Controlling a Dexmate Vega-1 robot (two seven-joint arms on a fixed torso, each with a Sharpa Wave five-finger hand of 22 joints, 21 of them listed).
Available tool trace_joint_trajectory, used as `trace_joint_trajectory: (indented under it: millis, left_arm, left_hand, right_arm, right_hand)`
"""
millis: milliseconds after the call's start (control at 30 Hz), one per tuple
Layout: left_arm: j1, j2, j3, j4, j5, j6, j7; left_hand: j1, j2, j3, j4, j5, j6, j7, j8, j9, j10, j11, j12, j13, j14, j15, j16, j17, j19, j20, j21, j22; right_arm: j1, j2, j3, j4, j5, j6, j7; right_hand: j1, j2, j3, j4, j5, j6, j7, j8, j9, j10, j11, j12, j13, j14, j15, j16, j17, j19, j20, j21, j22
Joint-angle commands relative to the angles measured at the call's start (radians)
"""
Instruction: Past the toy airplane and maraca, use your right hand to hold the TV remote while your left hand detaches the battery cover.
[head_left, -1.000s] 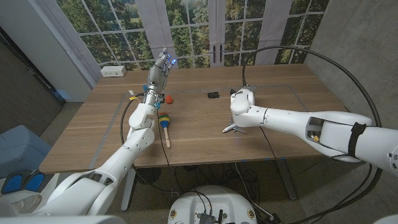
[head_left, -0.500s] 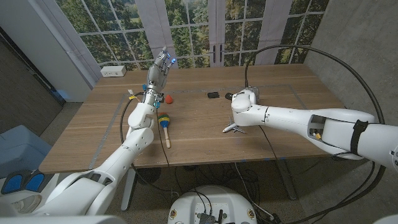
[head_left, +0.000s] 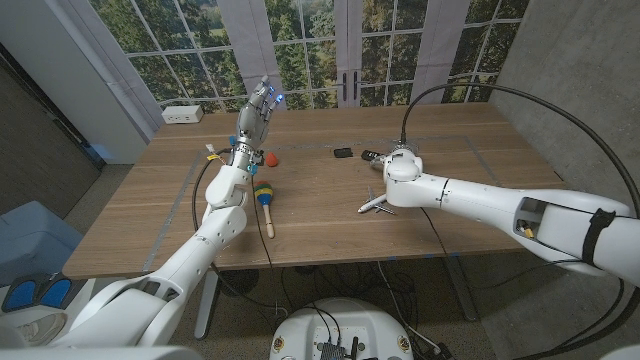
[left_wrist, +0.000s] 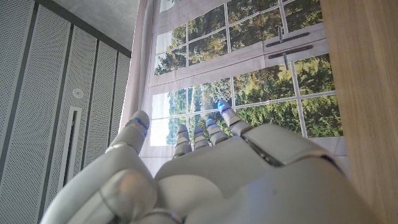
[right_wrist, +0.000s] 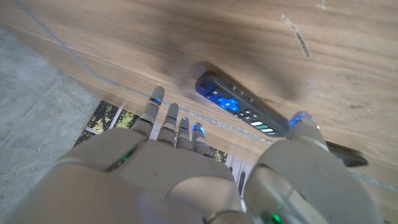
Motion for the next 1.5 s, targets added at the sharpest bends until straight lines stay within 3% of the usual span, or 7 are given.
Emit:
trace_joint_trajectory:
  millis: [33, 200, 367, 700, 967, 1233, 1500]
  left_arm:
    - [0.007, 0.004, 0.003, -0.010, 0.011, 0.004, 0.017]
    - [0.009, 0.007, 0.003, -0.013, 0.011, 0.007, 0.021]
    - [0.011, 0.010, 0.003, -0.016, 0.013, 0.011, 0.026]
    - [0.016, 0.017, 0.003, -0.022, 0.016, 0.023, 0.037]
    - [0.028, 0.045, 0.004, -0.061, 0.013, 0.100, 0.071]
    - [0.041, 0.077, 0.003, -0.101, 0.005, 0.183, 0.099]
    - [0.043, 0.104, 0.000, -0.115, -0.005, 0.246, 0.107]
  left_hand:
    - [-0.009, -0.011, 0.000, -0.009, 0.002, -0.001, -0.012, 0.005, 0.003, -0.004, -0.010, 0.008, 0.000, -0.005, -0.025, 0.001, -0.002, 0.002, -0.005, -0.004, 0.001]
    - [-0.011, -0.009, 0.001, -0.010, 0.002, -0.001, -0.009, 0.004, 0.003, -0.001, -0.017, 0.009, 0.000, -0.003, -0.029, 0.002, -0.001, 0.003, -0.003, -0.007, 0.001]
    - [-0.013, -0.006, 0.003, -0.010, 0.002, -0.002, -0.006, 0.004, 0.002, 0.000, -0.014, 0.009, 0.000, -0.002, -0.030, 0.002, -0.001, 0.003, -0.005, -0.009, 0.001]
    - [-0.018, -0.004, 0.004, -0.011, 0.002, 0.000, -0.003, 0.005, 0.002, -0.001, -0.008, 0.009, 0.000, -0.004, -0.027, 0.002, -0.001, 0.002, -0.014, -0.014, 0.001]
    - [-0.025, 0.015, 0.010, -0.002, 0.004, 0.001, 0.007, 0.005, 0.003, 0.000, 0.001, 0.009, 0.000, -0.005, -0.018, 0.004, 0.002, -0.002, -0.009, -0.022, 0.002]
    - [-0.028, 0.058, 0.036, 0.028, 0.012, -0.008, 0.023, 0.003, 0.003, -0.008, 0.018, 0.007, 0.000, -0.010, 0.000, 0.006, 0.006, -0.008, 0.005, -0.032, 0.003]
    - [-0.026, 0.065, 0.054, 0.047, 0.017, -0.011, 0.029, 0.003, 0.004, -0.010, 0.025, 0.007, 0.001, -0.015, 0.005, 0.006, 0.007, -0.015, 0.004, -0.039, 0.004]
  right_arm:
    - [-0.322, -0.153, 0.406, -0.176, 0.126, 0.407, -0.282]
    - [-0.407, -0.158, 0.525, -0.136, 0.213, 0.652, -0.340]
    - [-0.465, -0.136, 0.604, -0.088, 0.259, 0.829, -0.400]
    - [-0.500, -0.095, 0.690, -0.004, 0.342, 1.020, -0.383]
    - [-0.520, -0.072, 0.745, 0.044, 0.426, 1.158, -0.339]
    - [-0.538, -0.051, 0.791, 0.077, 0.519, 1.262, -0.281]
    - [-0.555, -0.018, 0.830, 0.112, 0.619, 1.344, -0.226]
  right_hand:
    - [-0.059, 0.025, -0.017, 0.027, 0.011, 0.056, -0.025, 0.023, 0.001, 0.048, -0.022, 0.024, -0.017, 0.002, -0.013, 0.019, -0.015, 0.008, -0.009, -0.019, 0.001]
    - [-0.072, 0.089, -0.006, 0.031, -0.001, 0.162, -0.039, 0.047, -0.002, 0.131, -0.050, 0.042, -0.048, 0.066, -0.036, 0.045, -0.045, 0.078, -0.014, -0.031, 0.001]
    - [-0.041, 0.139, 0.021, 0.002, -0.038, 0.237, -0.067, 0.056, -0.004, 0.195, -0.073, 0.049, -0.076, 0.116, -0.071, 0.056, -0.076, 0.148, -0.074, -0.034, 0.001]
    - [-0.038, 0.188, 0.042, -0.015, -0.079, 0.287, -0.070, 0.053, -0.006, 0.235, -0.090, 0.043, -0.110, 0.113, -0.108, 0.041, -0.116, 0.175, -0.182, -0.052, 0.000]
    - [-0.060, 0.245, 0.061, 0.002, -0.092, 0.304, -0.060, 0.046, -0.006, 0.237, -0.100, 0.032, -0.130, 0.101, -0.130, 0.027, -0.141, 0.179, -0.219, -0.067, -0.002]
    - [-0.083, 0.273, 0.069, 0.017, -0.099, 0.311, -0.040, 0.040, -0.007, 0.241, -0.106, 0.027, -0.143, 0.094, -0.142, 0.020, -0.158, 0.186, -0.241, -0.076, -0.003]
    - [-0.098, 0.285, 0.075, 0.027, -0.103, 0.313, -0.025, 0.035, -0.007, 0.238, -0.102, 0.021, -0.153, 0.091, -0.142, 0.016, -0.171, 0.188, -0.246, -0.083, -0.004]
